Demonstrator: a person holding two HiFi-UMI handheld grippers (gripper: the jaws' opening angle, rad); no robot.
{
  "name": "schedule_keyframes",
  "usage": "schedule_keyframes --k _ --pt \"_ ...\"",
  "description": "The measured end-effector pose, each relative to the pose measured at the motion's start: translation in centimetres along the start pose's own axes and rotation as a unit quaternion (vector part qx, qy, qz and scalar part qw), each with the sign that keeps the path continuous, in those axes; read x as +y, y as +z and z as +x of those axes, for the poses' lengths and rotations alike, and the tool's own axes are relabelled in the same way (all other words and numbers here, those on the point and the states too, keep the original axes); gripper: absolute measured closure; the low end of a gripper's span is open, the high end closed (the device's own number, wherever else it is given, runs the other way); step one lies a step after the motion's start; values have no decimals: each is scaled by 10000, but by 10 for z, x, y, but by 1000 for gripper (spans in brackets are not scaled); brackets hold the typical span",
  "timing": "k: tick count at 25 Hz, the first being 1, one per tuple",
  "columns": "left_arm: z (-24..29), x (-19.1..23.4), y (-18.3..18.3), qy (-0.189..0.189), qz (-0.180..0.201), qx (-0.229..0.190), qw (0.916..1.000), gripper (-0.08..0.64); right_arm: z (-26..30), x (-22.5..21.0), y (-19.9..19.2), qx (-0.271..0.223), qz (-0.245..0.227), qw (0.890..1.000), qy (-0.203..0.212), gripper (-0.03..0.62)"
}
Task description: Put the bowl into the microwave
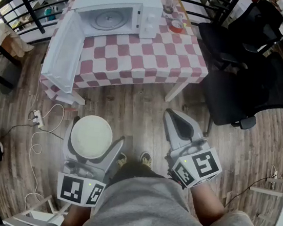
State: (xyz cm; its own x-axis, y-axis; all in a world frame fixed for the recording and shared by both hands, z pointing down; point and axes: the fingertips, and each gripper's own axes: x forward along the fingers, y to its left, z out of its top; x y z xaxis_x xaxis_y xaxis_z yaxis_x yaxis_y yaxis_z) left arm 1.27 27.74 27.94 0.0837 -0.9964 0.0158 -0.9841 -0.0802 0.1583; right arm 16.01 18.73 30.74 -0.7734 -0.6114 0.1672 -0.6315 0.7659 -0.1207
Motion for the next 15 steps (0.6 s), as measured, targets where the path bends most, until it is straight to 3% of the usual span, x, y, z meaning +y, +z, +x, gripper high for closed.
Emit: schedule_keyframes --k 5,10,15 --pt "-3 4 7 -44 242 -72 9997 18 4 7 3 -38 128 9999 -8 592" --pt "-10 17 12 -76 259 -133 9995 18 10 20 5 -136 385 9991 87 592" --pt "-18 36 17 -90 195 -201 9996 18 20 34 4 -75 357 9993 22 594"
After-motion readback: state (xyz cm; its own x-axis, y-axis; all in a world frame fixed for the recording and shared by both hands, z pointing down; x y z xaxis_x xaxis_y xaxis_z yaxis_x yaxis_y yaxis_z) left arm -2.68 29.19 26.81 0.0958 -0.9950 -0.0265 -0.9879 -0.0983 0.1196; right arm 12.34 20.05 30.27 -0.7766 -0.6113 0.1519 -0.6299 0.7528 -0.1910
